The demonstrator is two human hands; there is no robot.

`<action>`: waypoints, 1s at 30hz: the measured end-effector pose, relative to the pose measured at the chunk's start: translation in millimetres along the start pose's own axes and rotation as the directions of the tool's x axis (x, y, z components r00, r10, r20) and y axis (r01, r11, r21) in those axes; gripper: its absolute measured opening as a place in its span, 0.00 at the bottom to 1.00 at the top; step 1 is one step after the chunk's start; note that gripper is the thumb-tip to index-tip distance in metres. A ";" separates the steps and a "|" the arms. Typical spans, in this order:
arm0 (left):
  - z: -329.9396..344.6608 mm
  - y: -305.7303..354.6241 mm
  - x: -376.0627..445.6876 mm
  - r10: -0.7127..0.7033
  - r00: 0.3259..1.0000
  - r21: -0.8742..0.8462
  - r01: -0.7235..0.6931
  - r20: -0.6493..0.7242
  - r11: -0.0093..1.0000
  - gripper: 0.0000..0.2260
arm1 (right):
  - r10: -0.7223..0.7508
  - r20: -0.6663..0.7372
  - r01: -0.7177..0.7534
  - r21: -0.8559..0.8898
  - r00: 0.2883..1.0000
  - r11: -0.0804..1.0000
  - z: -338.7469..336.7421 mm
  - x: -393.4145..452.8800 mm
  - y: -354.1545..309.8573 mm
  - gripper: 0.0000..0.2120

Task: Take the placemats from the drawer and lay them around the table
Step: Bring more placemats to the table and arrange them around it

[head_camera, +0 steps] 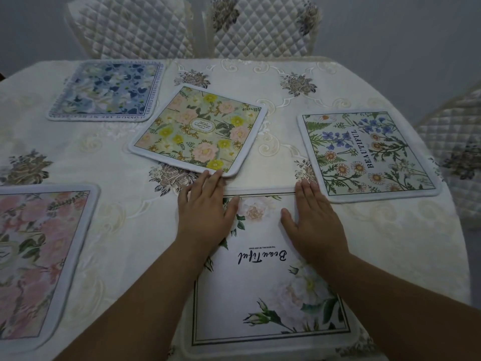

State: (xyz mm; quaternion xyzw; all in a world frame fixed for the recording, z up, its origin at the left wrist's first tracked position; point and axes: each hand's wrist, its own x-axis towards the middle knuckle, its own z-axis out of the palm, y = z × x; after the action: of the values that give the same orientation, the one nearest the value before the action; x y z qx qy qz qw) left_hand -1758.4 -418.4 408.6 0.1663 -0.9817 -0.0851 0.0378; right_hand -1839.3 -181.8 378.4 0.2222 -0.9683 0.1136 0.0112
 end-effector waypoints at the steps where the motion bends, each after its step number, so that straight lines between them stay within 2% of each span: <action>1: -4.5 3.4 -2.3 0.001 0.999 -0.006 -0.001 -0.032 1.000 0.29 | -0.010 -0.017 0.011 0.012 1.000 1.000 -0.4 -0.7 0.1 0.36; 5: -21.2 28.7 -28.2 0.027 0.998 -0.030 -0.028 -0.053 0.999 0.28 | -0.067 -0.134 0.089 0.161 0.989 0.983 -8.3 -5.6 -4.4 0.32; 9: -19.4 55.0 -61.9 0.086 0.996 -0.098 -0.089 -0.035 0.991 0.27 | -0.220 -0.208 0.276 0.296 0.953 0.914 -17.0 -11.9 -4.9 0.30; 12: -16.5 71.6 -83.5 0.139 0.990 -0.265 -0.133 0.001 0.955 0.27 | -0.295 -0.181 0.344 0.390 0.938 0.854 -20.2 -16.4 -0.4 0.27; 16: -19.3 82.9 -106.5 0.238 0.970 -0.506 -0.179 0.053 0.844 0.25 | -0.279 -0.055 0.267 0.509 0.959 0.818 -28.7 -21.4 -0.2 0.22; 18: -24.6 82.4 -112.6 0.163 0.986 -0.669 -0.098 0.035 0.737 0.19 | -0.181 0.032 0.123 0.618 0.983 0.777 -36.7 -27.3 -5.6 0.20; 20: -31.4 76.0 -113.0 -0.115 0.993 -0.825 0.069 0.005 0.561 0.10 | -0.052 0.079 -0.021 0.715 0.996 0.699 -46.0 -34.5 -12.6 0.13; 21: -35.2 70.0 -112.0 -0.289 0.956 -0.893 0.165 0.041 0.419 0.07 | 0.014 0.107 -0.090 0.747 0.994 0.659 -52.1 -39.4 -15.7 0.08; 22: -38.9 61.7 -109.9 -0.432 0.894 -0.945 0.234 0.117 0.228 0.04 | 0.067 0.159 -0.167 0.776 0.985 0.608 -58.9 -44.5 -17.9 0.05; 23: -41.8 51.8 -108.1 -0.519 0.828 -0.962 0.270 0.214 0.034 0.03 | 0.107 0.236 -0.255 0.791 0.966 0.556 -66.1 -51.0 -19.5 0.07; 24: -42.9 40.5 -108.3 -0.550 0.782 -0.953 0.282 0.295 -0.111 0.06 | 0.121 0.328 -0.345 0.808 0.937 0.479 -74.2 -59.8 -21.0 0.10; 25: -44.5 29.7 -110.1 -0.533 0.772 -0.938 0.285 0.345 -0.195 0.10 | 0.110 0.396 -0.402 0.803 0.912 0.440 -82.9 -69.4 -21.0 0.13; 26: -45.1 20.8 -112.5 -0.489 0.788 -0.927 0.297 0.374 -0.231 0.14 | 0.098 0.430 -0.426 0.789 0.898 0.443 -90.8 -78.0 -19.3 0.16; 28: -47.5 10.2 -120.6 -0.396 0.817 -0.907 0.366 0.420 -0.208 0.21 | 0.099 0.463 -0.442 0.730 0.881 0.521 -105.9 -95.8 -16.0 0.17; 30: -50.4 5.0 -128.4 -0.348 0.794 -0.866 0.446 0.499 -0.226 0.24 | 0.135 0.466 -0.439 0.641 0.875 0.630 -121.0 -111.0 -12.8 0.20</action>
State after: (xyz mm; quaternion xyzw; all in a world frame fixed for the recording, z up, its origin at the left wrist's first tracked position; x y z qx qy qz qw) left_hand -1633.9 -378.8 453.1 0.3868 -0.4972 -0.7723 0.0814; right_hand -1737.3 -118.3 491.0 0.0648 -0.8476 0.4451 -0.2814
